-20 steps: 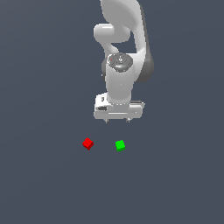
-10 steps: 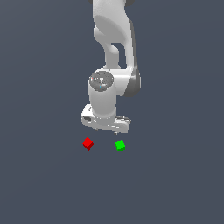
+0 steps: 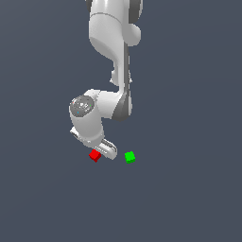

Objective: Stack the red cube on top of the green cube.

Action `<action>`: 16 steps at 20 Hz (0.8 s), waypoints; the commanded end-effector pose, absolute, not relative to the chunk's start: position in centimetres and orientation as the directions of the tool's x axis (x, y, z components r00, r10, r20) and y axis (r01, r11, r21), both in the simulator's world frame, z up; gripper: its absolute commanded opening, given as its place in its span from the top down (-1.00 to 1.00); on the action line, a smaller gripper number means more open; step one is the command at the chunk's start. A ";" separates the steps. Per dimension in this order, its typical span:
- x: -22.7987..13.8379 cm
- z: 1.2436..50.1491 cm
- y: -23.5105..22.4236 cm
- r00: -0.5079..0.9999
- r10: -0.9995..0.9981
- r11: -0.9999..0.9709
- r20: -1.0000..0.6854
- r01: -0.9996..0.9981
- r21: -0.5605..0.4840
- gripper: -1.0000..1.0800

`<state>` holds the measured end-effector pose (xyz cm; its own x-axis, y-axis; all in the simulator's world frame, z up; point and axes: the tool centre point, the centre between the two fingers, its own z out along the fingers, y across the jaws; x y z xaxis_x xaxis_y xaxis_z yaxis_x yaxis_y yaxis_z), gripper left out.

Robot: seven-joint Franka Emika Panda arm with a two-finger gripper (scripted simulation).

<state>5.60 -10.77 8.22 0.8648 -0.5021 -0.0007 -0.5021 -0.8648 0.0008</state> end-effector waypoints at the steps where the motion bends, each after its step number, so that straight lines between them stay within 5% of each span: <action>1: 5.7 7.5 -12.0 0.839 -0.544 -0.839 0.000 -0.544 0.001 -0.92; 16: 5.6 4.6 -12.9 0.819 -0.573 -0.819 0.000 -0.573 0.001 -0.92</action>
